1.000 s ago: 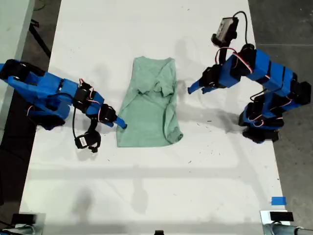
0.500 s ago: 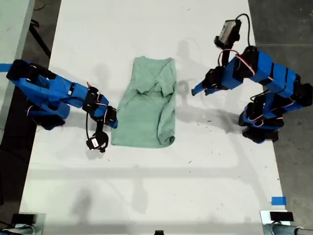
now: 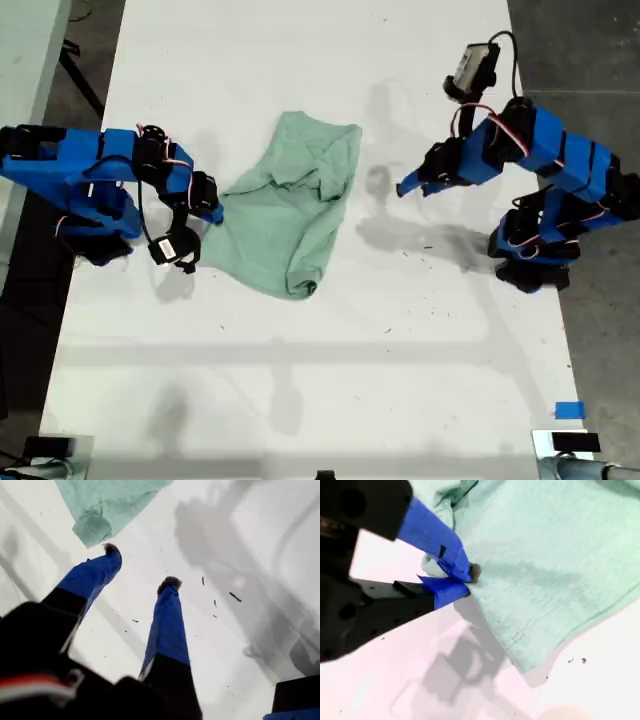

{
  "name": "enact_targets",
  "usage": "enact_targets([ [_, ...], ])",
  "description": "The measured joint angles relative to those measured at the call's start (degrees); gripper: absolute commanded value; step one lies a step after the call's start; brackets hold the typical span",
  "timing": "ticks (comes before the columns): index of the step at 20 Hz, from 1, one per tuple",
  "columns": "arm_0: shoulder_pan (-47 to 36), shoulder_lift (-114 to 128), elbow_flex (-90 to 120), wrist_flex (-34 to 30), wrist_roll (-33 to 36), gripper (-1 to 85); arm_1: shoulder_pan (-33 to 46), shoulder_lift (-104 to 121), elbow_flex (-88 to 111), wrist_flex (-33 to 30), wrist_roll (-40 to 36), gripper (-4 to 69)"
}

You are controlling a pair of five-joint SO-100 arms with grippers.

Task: Fold t-shirt

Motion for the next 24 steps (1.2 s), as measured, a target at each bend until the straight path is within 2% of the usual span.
enact_targets([
  [6,6.5,-29.09,-29.0,0.18,0.18,-0.1,-0.26,0.0,0.44,-0.18,1.05,19.7],
  [12,10.46,-55.46,-56.95,9.14,0.18,-0.1,-0.79,1.32,2.29,-1.05,1.49,19.2],
  [13,10.46,-58.18,-58.62,9.4,0.18,2.6,-0.79,1.49,2.37,-1.23,1.49,19.0],
  [15,10.37,-64.07,-62.14,9.4,0.26,22.8,-1.05,1.49,2.81,-1.76,1.49,18.6],
  [16,10.2,-67.24,-65.13,9.58,0.79,25.2,-1.23,1.49,2.81,-1.93,1.49,18.6],
  [19,9.76,-71.46,-71.54,10.55,1.23,29.4,-1.76,1.49,2.81,-2.11,1.67,18.3],
  [21,9.67,-71.19,-72.86,11.87,1.67,29.1,-1.85,1.49,4.04,-2.29,2.2,18.2],
  [24,9.67,-65.57,-72.86,18.28,2.9,28.6,-2.55,1.58,5.62,-3.08,2.2,18.0],
])
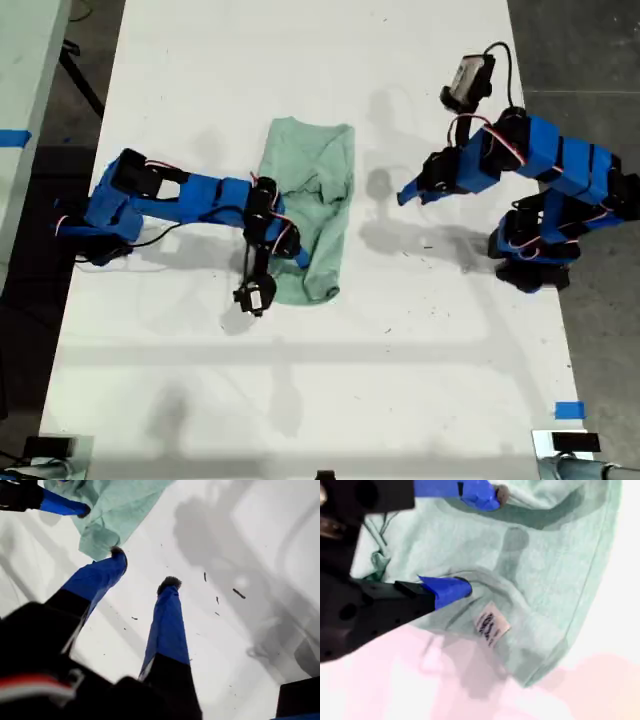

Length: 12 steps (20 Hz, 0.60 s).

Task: Fold t-shirt

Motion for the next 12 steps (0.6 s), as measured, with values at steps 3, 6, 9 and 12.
enact_targets([
  [3,0.0,10.55,0.0,7.29,0.62,27.9,-2.11,0.09,2.64,-2.29,0.88,16.8],
  [6,1.32,15.73,0.7,14.59,0.18,27.9,-6.5,0.09,5.89,-8.17,1.85,16.1],
  [9,5.36,17.4,3.34,16.17,-1.85,29.1,-12.48,-3.25,6.59,-15.64,2.9,15.0],
  [12,9.32,21.62,12.3,10.99,-4.75,27.8,-17.49,-13.54,4.31,-19.51,5.63,15.1],
])
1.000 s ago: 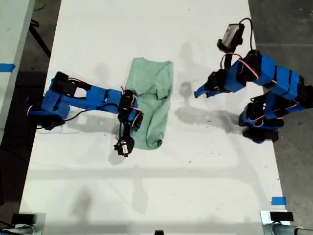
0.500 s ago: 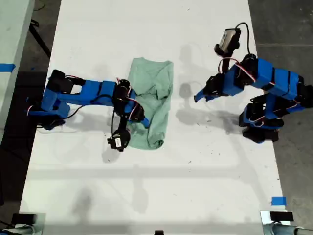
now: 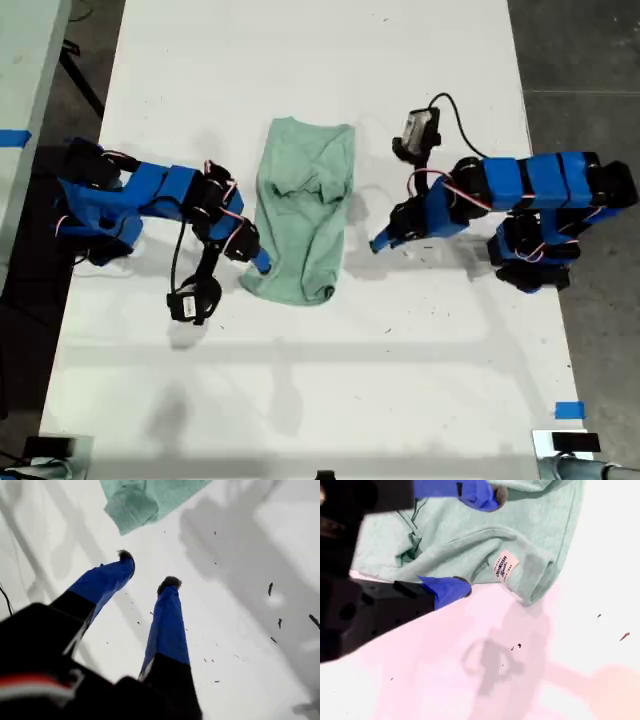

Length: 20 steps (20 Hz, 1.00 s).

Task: Fold t-shirt

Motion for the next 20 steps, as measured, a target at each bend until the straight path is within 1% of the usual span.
enact_targets([
  [3,0.35,11.25,20.92,-18.63,-3.08,26.3,-2.55,-12.92,-8.79,-0.88,1.67,15.9],
  [4,0.09,13.97,26.81,-23.38,-3.52,26.3,-2.99,-16.52,-11.51,-0.88,1.93,16.3],
  [5,0.0,14.85,29.62,-25.84,-3.78,26.2,-3.16,-19.6,-14.41,-0.88,2.02,16.4],
  [10,0.26,12.04,31.64,-27.86,-4.13,26.3,-3.78,-31.99,-26.02,-0.97,2.37,17.4],
  [16,0.26,7.56,34.54,-31.03,-5.54,26.2,-4.75,-43.51,-35.68,-1.05,2.46,20.7],
  [18,0.26,5.54,35.33,-32.87,-6.24,25.6,-5.27,-47.02,-36.04,-3.25,2.64,20.5],
  [19,0.26,4.13,35.33,-33.84,-6.42,23.8,-5.54,-49.04,-36.12,-4.75,2.9,19.5],
  [20,0.26,2.37,35.33,-34.89,-6.5,19.6,-5.98,-51.33,-36.12,-6.33,3.34,18.4],
])
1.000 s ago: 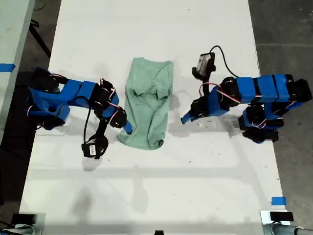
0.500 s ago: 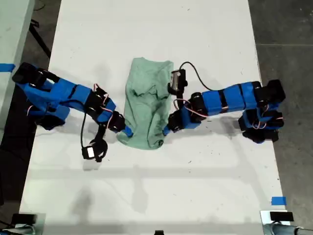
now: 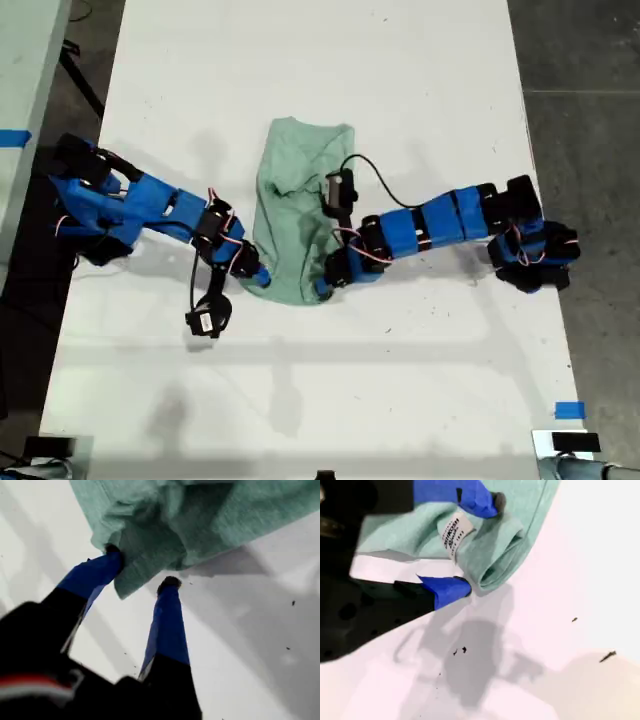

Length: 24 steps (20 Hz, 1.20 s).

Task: Fold t-shirt

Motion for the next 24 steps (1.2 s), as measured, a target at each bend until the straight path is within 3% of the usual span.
enact_targets([
  [3,-0.09,-3.78,-0.09,-3.43,-0.88,2.7,-1.14,-6.24,-4.39,-2.02,0.62,11.6],
  [5,-0.26,-4.04,-0.62,-4.57,-1.23,0.0,-1.49,-8.17,-7.12,-2.2,1.58,0.6],
  [6,-0.18,-4.22,-0.97,-4.83,-1.23,-0.1,-1.67,-8.44,-7.65,-3.08,1.58,-1.3],
  [10,1.58,-4.57,-5.98,-2.9,-1.23,-0.1,-2.2,-7.91,-7.91,0.26,1.67,-1.3],
  [17,6.06,-9.93,-31.55,13.89,1.41,-0.1,-6.33,0.88,-13.71,15.47,-1.14,-1.2],
  [20,7.56,-9.93,-40.08,19.51,2.81,-0.1,-8.09,3.16,-18.9,18.02,-1.85,-1.2],
  [24,9.49,-9.84,-43.95,20.57,3.43,-0.1,-8.44,3.43,-20.57,18.54,-2.9,-1.3],
])
